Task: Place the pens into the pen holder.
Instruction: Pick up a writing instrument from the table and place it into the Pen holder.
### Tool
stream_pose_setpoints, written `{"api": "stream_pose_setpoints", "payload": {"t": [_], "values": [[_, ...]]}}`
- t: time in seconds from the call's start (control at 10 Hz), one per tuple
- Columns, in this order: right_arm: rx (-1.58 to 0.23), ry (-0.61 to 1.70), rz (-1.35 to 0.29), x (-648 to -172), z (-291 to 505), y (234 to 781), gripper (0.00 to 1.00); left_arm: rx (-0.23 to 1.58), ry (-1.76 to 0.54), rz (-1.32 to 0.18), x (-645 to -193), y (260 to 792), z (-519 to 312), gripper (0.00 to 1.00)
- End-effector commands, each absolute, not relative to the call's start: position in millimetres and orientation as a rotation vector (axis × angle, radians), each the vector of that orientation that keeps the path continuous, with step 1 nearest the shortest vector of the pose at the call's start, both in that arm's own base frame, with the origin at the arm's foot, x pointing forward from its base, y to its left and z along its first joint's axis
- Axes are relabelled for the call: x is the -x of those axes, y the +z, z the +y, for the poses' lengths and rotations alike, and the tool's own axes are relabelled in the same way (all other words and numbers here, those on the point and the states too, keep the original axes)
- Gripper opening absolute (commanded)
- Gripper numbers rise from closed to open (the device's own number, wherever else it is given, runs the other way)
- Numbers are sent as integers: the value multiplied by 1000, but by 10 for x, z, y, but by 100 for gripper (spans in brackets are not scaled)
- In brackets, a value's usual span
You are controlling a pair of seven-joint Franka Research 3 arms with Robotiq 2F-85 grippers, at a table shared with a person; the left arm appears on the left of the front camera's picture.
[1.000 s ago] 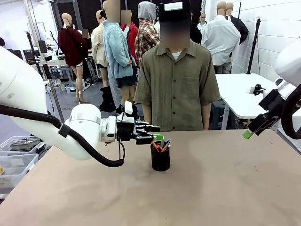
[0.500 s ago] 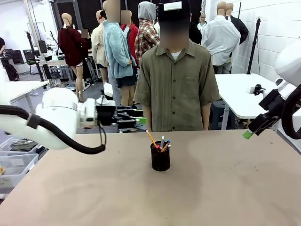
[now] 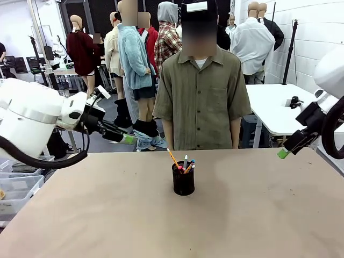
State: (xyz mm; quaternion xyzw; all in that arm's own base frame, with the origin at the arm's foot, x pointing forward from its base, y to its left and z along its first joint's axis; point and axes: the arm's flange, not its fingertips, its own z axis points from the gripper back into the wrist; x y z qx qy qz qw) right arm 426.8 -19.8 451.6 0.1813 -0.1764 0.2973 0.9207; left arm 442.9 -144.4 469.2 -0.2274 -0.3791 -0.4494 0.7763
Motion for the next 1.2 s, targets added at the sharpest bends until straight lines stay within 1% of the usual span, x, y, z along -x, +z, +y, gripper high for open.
{"api": "stream_pose_setpoints", "payload": {"t": [0.0,0.2,0.3,0.4,0.5,0.6,0.7,0.8,0.9,1.1], "values": [[-373,624,-368,-4272,-195,4491,88,488,-953,-599,-4320,4987,-1347,63],[-373,624,-368,-4272,-195,4491,88,438,-893,-455,-4249,5017,-1298,63],[-373,624,-368,-4272,-195,4491,88,400,-852,-401,-4221,4951,-1314,65],[-373,624,-368,-4272,-195,4491,88,378,-817,-324,-4204,4828,-1359,85],[-373,624,-368,-4272,-195,4491,88,363,-781,-267,-4198,4720,-1407,100],[-373,624,-368,-4272,-195,4491,88,318,-730,-254,-4205,4622,-1439,100],[-373,624,-368,-4272,-195,4491,88,282,-684,-302,-4195,4560,-1467,100],[-373,624,-368,-4272,-195,4491,88,299,-695,-307,-4168,4437,-1517,100],[-373,624,-368,-4272,-195,4491,88,323,-733,-274,-4187,4583,-1423,100],[-373,624,-368,-4272,-195,4491,88,323,-733,-274,-4187,4583,-1423,100]]}}
